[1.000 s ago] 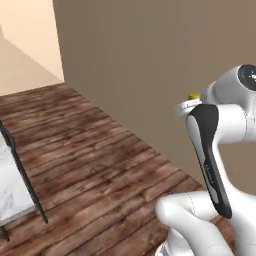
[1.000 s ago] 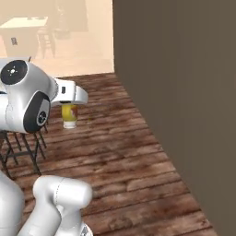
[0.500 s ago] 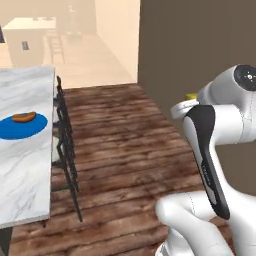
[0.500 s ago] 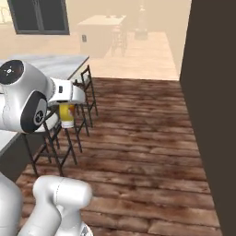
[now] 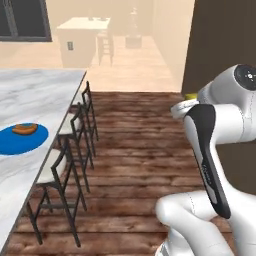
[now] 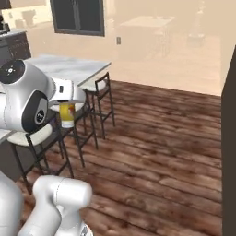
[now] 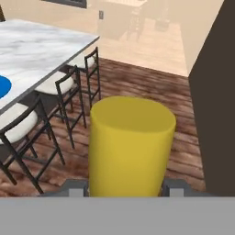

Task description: Move the hot dog bun to the plate on the dining table and place the condiment next to that plate. Then navigate to the fridge and take the sausage and place it on the plate as well.

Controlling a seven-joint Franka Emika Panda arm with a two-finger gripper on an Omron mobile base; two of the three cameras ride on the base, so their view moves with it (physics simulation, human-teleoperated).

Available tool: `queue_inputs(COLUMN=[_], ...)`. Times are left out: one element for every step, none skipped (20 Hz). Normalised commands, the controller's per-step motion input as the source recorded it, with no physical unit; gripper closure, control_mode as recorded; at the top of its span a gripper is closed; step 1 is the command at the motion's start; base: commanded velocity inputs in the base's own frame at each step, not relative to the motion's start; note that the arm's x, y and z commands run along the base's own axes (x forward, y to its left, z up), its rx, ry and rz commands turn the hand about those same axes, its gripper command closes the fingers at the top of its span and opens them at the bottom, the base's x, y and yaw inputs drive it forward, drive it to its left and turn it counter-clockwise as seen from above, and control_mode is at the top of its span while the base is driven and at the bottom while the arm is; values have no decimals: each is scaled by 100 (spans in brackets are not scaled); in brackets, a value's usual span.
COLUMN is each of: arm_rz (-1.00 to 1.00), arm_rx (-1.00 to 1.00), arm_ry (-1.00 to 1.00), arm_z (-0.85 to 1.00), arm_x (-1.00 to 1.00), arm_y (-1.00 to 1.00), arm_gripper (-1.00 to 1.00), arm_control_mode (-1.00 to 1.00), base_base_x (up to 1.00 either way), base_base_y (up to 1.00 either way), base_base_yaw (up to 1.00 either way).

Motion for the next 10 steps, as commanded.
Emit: queue_inputs(arm_rz=[0, 0, 0, 0, 0, 0, 0, 0, 0, 0], arm_rx=[0, 0, 0, 0, 0, 0, 0, 0, 0, 0], arm_ry=[0, 0, 0, 0, 0, 0, 0, 0, 0, 0], arm_z=[0, 0, 0, 0, 0, 0, 0, 0, 0, 0], arm_x=[0, 0, 0, 0, 0, 0, 0, 0, 0, 0], arm_y=[0, 0, 0, 0, 0, 0, 0, 0, 0, 0], arm_gripper=[100, 100, 100, 100, 100, 100, 100, 100, 100, 100], arm_control_mode=[100, 100, 100, 100, 100, 100, 100, 100, 100, 100], base_base_x=[91, 91, 91, 89, 90, 89, 89, 88, 86, 86], base_base_y=[-64, -54, -40, -30, -21, -18, -19, -18, -19, -19], base_base_yaw=[49, 53, 58, 61, 64, 65, 66, 67, 67, 67])
